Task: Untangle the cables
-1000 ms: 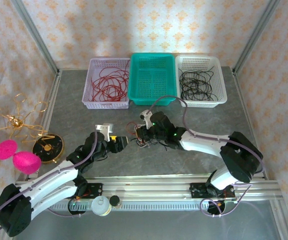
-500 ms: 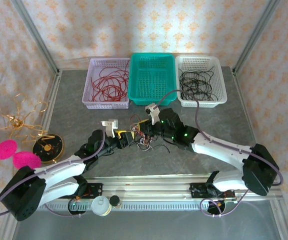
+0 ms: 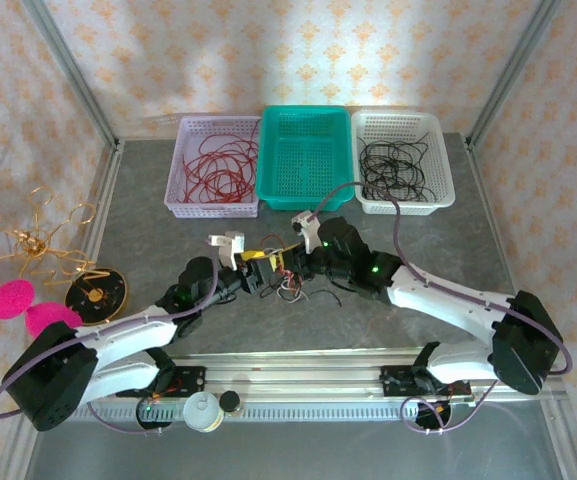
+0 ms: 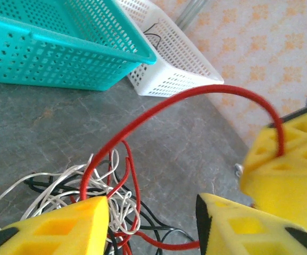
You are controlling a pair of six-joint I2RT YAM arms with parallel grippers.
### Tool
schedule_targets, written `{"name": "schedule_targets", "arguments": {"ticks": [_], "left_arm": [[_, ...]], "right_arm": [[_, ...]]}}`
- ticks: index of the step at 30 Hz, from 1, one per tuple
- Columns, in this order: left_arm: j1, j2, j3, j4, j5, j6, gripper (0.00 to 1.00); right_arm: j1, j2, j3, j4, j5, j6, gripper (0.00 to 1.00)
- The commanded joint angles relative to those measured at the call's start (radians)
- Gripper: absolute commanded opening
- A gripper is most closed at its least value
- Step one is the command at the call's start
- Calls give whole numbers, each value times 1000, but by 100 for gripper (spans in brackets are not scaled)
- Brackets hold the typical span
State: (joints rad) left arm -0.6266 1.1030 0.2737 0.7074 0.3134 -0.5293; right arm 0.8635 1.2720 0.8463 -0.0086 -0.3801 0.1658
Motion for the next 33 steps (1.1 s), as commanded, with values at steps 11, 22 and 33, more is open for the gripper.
{"name": "schedule_targets", "arguments": {"ticks": [11, 22, 33], "left_arm": [[-56, -23, 119, -22, -160, 135, 0], [-93, -165, 157, -263, -265, 206, 22], [-85, -142, 82, -145, 34, 267, 62]], "right_arm": [[6, -85, 78, -123, -1, -85, 0], [6, -125, 59, -70, 24, -69, 0], [5, -130, 162, -208, -48, -148, 0]]}}
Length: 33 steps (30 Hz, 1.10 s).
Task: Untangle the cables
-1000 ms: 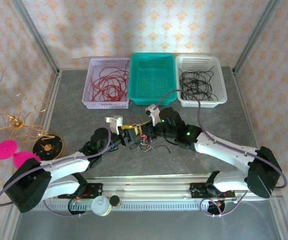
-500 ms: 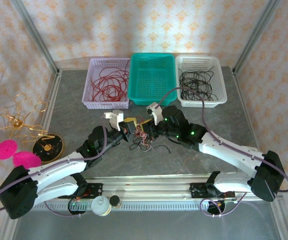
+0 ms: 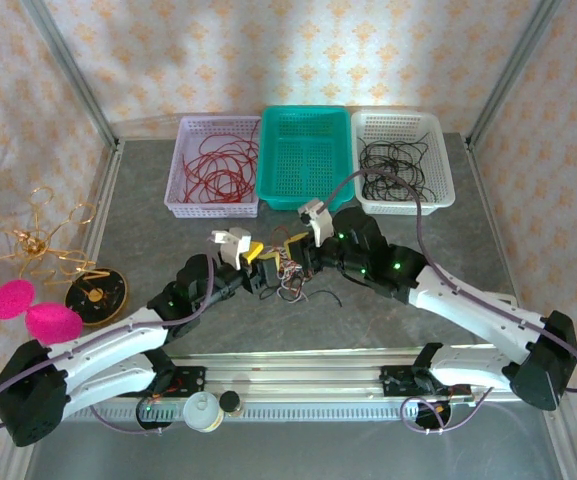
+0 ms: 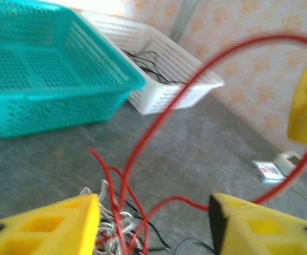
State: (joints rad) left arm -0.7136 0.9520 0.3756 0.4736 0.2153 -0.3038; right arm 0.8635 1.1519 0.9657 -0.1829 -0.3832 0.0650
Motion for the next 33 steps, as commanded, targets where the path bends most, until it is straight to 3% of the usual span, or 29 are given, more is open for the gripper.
{"name": "schedule_targets", "arguments": {"ticks": [1, 3, 9, 12, 14, 17, 19, 21, 25, 26, 28, 29, 31, 33], "left_arm": [[3, 24, -16, 113, 154, 52, 64], [13, 59, 9, 112, 148, 69, 64], [94, 121, 48, 119, 139, 53, 48], [116, 105, 42, 126, 146, 55, 44], [123, 99, 54, 111, 163, 68, 45], [124, 99, 91, 70, 182, 88, 61], [127, 104, 120, 40, 182, 103, 62], [132, 114, 148, 14, 185, 124, 52], [137, 127, 182, -29, 140, 146, 6], [137, 120, 179, -30, 123, 145, 0], [137, 92, 160, -24, 88, 136, 0], [137, 79, 153, -24, 85, 133, 0], [137, 50, 150, -39, 86, 124, 0], [137, 33, 166, -75, 95, 114, 0]], "right_arm": [[5, 0, 54, -44, -63, -60, 0], [5, 20, 84, -76, -84, -81, 0], [4, 54, 139, -151, -112, -124, 0], [3, 54, 141, -166, -117, -127, 0], [3, 57, 139, -169, -125, -127, 0], [3, 71, 134, -173, -126, -127, 0], [3, 78, 127, -162, -129, -122, 0], [4, 82, 120, -149, -139, -117, 0], [3, 70, 106, -123, -118, -108, 0], [3, 65, 100, -120, -105, -108, 0], [3, 45, 85, -104, -57, -102, 0], [3, 36, 73, -91, -36, -99, 6], [4, 35, 33, -34, 12, -85, 31], [6, 2, -18, 66, 16, -53, 45]]}}
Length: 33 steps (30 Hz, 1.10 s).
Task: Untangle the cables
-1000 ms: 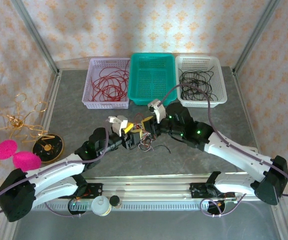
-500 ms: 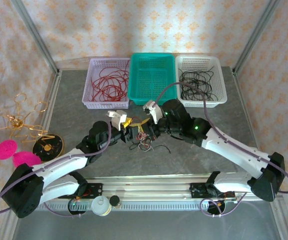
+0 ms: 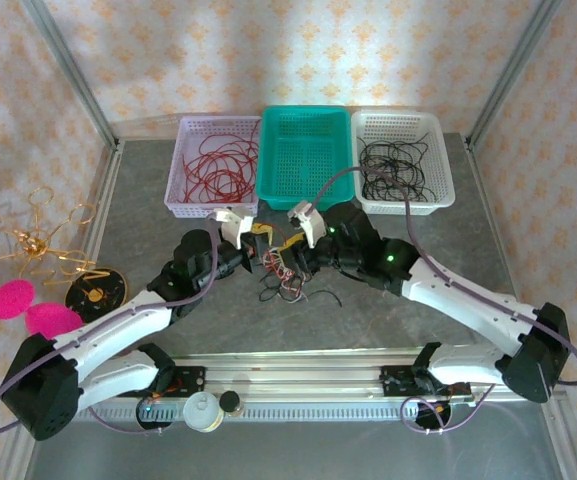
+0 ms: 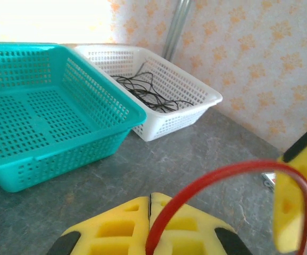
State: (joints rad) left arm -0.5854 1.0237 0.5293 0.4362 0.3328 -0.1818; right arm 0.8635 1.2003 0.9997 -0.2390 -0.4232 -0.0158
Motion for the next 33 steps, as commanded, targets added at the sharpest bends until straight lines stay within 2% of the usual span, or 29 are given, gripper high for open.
{"name": "schedule_targets", "arguments": {"ticks": [1, 4, 10, 16, 21, 25, 33], "left_arm": [[9, -43, 26, -64, -16, -14, 0], [7, -52, 70, -138, -15, -40, 0], [-1, -82, 119, -225, -10, -84, 0], [-17, -94, 164, -252, 7, -125, 0], [-52, -93, 231, -299, 11, -142, 0], [-63, -107, 288, -369, 1, -146, 0], [-65, -171, 370, -487, -59, -156, 0]], "right_arm": [[8, -48, -84, 191, 40, 49, 50], [25, -44, -167, 378, 42, 98, 58], [31, -24, -325, 719, 251, 206, 59], [31, 110, -316, 804, 506, 377, 60], [31, 246, -275, 832, 579, 453, 59], [31, 317, -275, 862, 608, 461, 55], [29, 391, -343, 896, 601, 470, 32]]}}
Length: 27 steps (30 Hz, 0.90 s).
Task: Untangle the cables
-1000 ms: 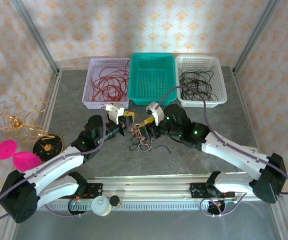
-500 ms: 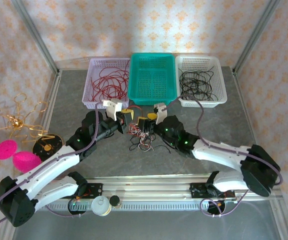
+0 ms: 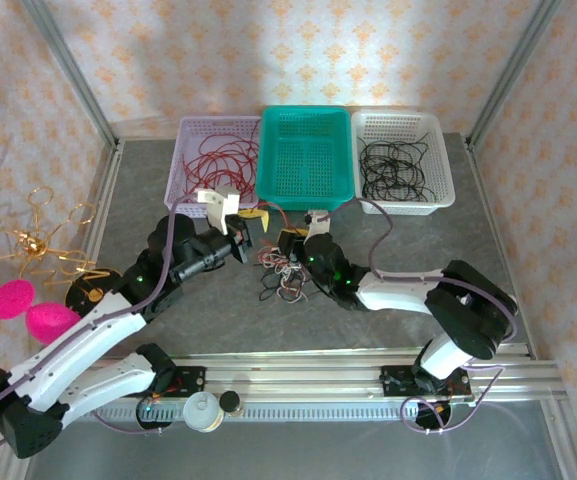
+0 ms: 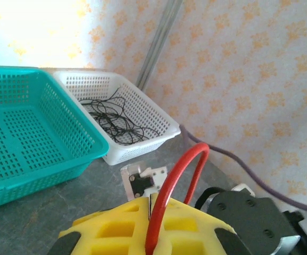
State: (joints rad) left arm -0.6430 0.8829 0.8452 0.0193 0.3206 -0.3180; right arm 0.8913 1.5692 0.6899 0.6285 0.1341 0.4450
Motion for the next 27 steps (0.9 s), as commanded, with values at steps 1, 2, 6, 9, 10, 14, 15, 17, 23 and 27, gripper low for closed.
{"name": "schedule_targets", "arguments": {"ticks": [1, 2, 6, 9, 10, 14, 15, 17, 23, 27], "left_arm": [[-7, -38, 63, -81, -56, -18, 0], [-7, -44, 73, -93, -64, -18, 0], [-7, -53, 116, -127, -87, -34, 0], [-7, -42, 157, -157, -98, -43, 0], [-7, -40, 168, -163, -100, -45, 0], [-7, -48, 196, -175, -129, -52, 0], [-7, -48, 205, -181, -138, -53, 0], [-7, -44, 229, -206, -156, -48, 0], [-7, -24, 285, -279, -178, -38, 0], [-7, -25, 275, -284, -156, -38, 0]], "right_arm": [[1, 28, -45, 27, 49, 8, 30], [-1, 32, -58, 27, 52, 6, 27], [-8, 56, -108, 46, 61, -17, 19], [-8, 83, -122, 48, 69, -31, 13], [-8, 91, -126, 51, 77, -30, 11], [-8, 127, -149, 66, 124, -26, 6], [-8, 129, -155, 67, 129, -24, 6], [-8, 119, -169, 62, 133, -20, 6], [-11, -53, -225, -30, 130, -70, 22], [-26, -258, -239, -148, 95, -139, 41]]}}
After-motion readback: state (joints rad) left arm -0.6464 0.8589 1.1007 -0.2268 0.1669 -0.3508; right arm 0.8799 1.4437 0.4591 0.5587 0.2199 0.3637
